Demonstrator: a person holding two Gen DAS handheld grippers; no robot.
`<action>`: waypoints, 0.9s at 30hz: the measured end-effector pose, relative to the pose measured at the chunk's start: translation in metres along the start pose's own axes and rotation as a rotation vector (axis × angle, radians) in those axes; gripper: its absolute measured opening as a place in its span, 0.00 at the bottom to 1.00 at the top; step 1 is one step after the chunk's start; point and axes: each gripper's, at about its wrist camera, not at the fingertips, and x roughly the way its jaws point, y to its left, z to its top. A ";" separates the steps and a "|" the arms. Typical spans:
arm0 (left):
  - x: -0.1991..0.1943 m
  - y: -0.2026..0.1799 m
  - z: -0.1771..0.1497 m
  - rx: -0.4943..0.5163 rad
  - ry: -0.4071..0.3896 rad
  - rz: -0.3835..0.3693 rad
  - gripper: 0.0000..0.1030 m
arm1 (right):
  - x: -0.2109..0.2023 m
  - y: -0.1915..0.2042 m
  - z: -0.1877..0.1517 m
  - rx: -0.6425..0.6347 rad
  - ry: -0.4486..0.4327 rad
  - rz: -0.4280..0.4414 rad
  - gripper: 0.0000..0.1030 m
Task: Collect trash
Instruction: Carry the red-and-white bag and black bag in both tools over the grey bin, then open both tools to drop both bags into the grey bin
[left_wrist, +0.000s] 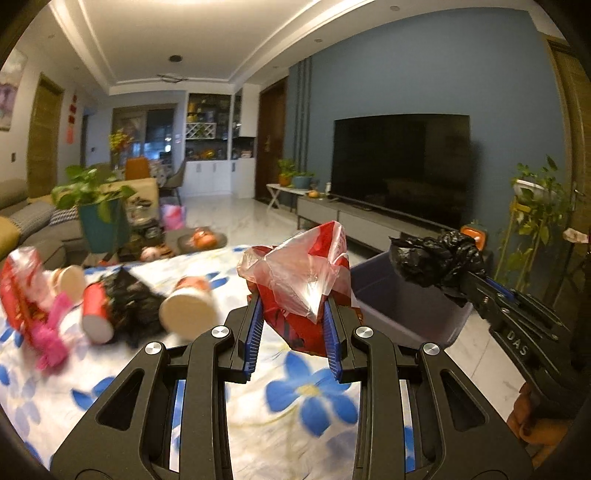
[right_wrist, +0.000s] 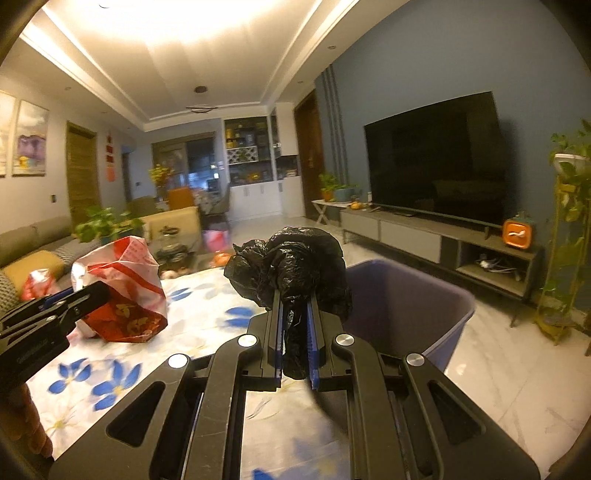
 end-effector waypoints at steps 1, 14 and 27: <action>0.005 -0.005 0.003 0.008 -0.004 -0.012 0.28 | 0.002 -0.003 0.002 0.001 -0.003 -0.012 0.12; 0.071 -0.057 0.025 0.039 -0.014 -0.149 0.28 | 0.020 -0.031 0.011 -0.015 -0.046 -0.133 0.12; 0.135 -0.084 0.022 0.041 0.028 -0.222 0.30 | 0.051 -0.054 0.016 0.027 -0.048 -0.160 0.12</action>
